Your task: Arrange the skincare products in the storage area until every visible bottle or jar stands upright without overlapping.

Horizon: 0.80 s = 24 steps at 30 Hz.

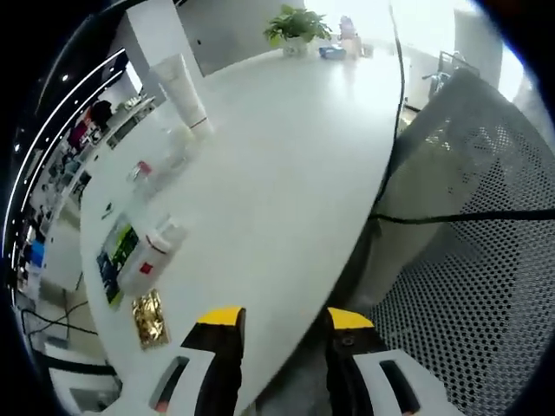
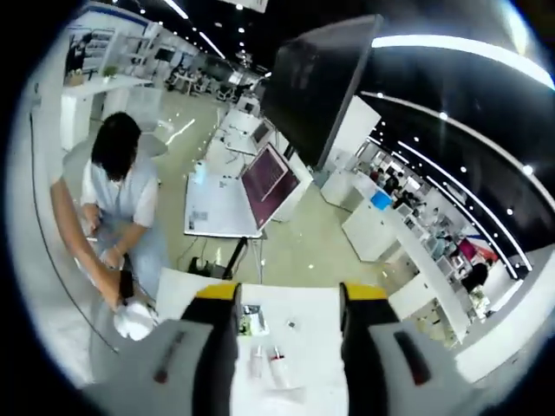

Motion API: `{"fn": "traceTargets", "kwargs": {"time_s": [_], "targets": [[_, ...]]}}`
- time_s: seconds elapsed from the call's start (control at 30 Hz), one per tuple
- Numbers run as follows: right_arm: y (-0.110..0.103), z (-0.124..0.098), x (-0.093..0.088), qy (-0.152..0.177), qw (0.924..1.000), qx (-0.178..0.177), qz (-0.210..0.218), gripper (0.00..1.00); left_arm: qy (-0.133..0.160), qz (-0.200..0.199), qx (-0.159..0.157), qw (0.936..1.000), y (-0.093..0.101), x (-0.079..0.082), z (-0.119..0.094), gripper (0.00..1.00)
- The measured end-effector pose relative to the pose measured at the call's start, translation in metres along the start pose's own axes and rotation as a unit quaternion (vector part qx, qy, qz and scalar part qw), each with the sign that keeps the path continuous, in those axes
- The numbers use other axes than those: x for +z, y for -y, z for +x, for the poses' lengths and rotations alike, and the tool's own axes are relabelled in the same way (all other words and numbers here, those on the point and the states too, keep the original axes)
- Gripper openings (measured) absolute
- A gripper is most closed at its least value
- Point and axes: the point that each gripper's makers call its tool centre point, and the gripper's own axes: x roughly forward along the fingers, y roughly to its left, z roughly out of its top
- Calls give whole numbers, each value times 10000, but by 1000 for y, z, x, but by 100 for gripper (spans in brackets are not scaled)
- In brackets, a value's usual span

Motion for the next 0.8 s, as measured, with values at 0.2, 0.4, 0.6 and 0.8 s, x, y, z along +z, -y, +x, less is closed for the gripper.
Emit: {"fn": "traceTargets", "kwargs": {"time_s": [0.2, 0.4, 0.6, 0.8], "targets": [[-5, 28, -69, -397, 9974, 275, 538, 48, -22, -90, 143, 9999, -14, 7, 2, 37], [26, 52, -137, -712, 9912, 146, 1104, 47, -89, -25, 291, 9995, -18, 2, 0, 33], [41, 73, -227, -1657, 9760, 659, 1249, 42, -144, -199, 304, 9992, -21, -2, 3, 32], [37, 94, -314, -2541, 9526, 1229, 1133, 36, -265, -338, 327, 9985, -24, -8, 3, 32]]}}
